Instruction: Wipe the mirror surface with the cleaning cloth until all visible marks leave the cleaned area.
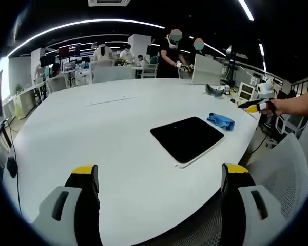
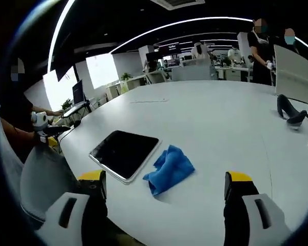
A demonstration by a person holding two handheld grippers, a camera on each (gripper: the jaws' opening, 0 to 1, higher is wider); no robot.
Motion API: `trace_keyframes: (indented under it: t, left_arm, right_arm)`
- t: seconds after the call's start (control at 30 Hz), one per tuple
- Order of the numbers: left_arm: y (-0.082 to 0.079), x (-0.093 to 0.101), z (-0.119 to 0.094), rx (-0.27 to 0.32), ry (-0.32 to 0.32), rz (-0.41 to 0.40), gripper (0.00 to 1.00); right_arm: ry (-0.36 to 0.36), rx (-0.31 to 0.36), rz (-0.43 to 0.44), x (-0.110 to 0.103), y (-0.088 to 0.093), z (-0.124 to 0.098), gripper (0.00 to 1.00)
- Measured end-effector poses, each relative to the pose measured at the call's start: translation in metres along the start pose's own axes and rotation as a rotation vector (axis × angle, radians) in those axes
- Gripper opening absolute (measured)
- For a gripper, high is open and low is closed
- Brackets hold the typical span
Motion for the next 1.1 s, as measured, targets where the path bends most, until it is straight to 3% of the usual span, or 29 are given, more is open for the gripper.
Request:
trace_keyframes:
  t: [0.3, 0.6, 0.83, 1.1]
  left_arm:
    - [0.0, 0.0, 0.0, 0.001, 0.0, 0.002, 0.99]
    - [0.001, -0.002, 0.0, -0.01, -0.004, -0.018, 0.99]
    - [0.001, -0.003, 0.0, -0.01, -0.007, -0.021, 0.99]
    - [0.003, -0.005, 0.001, -0.021, -0.023, -0.016, 0.99]
  right_arm:
    - [0.011, 0.005, -0.008, 0.003, 0.001, 0.0, 0.97]
    - [0.028, -0.033, -0.048, 0.007, 0.004, -0.001, 0.98]
    - [0.028, -0.093, -0.076, 0.006, 0.017, 0.0, 0.98]
    - [0.037, -0.071, -0.084, 0.008, 0.019, -0.003, 0.98]
Point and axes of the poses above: the point that each gripper's makers call its tool centre point, and the gripper's own axes: z roughly forward along the fingers, x roughly to its right, y roughly out of its underside, the point moved 3 cm from there along -z, roughly backward along the fingers, and after that the axes turned 14 degrees about -y, right-handed, at the moved point
